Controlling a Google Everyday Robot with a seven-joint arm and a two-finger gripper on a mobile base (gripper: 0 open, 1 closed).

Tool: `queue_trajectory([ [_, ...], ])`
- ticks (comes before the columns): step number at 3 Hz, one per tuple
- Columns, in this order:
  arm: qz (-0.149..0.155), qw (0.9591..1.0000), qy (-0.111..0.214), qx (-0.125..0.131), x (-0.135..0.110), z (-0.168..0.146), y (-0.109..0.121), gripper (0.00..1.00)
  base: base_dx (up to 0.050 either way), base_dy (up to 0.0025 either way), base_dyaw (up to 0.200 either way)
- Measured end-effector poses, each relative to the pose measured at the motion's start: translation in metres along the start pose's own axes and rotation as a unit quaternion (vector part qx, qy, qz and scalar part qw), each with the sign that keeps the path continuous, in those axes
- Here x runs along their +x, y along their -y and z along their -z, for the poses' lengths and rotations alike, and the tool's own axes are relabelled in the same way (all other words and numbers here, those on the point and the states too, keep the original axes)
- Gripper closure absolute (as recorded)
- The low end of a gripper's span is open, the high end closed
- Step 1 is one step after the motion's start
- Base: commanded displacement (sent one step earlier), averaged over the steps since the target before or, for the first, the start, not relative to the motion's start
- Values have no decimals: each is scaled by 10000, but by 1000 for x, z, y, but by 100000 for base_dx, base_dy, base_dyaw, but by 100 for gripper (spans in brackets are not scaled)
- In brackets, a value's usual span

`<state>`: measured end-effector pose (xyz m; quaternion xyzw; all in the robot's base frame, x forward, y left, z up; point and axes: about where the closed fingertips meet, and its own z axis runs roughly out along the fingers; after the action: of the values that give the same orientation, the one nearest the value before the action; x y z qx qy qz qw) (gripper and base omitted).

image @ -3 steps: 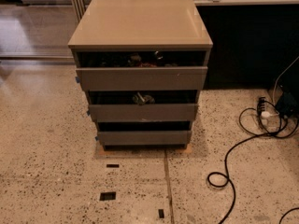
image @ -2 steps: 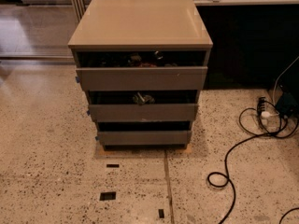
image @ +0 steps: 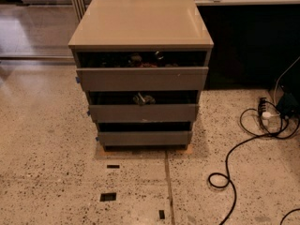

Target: Place redbull can into top drawer

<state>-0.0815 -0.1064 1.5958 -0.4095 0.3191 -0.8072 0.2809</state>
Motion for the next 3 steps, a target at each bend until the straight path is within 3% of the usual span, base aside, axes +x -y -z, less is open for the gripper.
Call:
queue_trajectory([
  [1,-182,9993,-284,-147,2,-19,-5,0,0,0,0],
  [3,-315,9989,-267,-214,0,-20,-9,0,0,0,0],
])
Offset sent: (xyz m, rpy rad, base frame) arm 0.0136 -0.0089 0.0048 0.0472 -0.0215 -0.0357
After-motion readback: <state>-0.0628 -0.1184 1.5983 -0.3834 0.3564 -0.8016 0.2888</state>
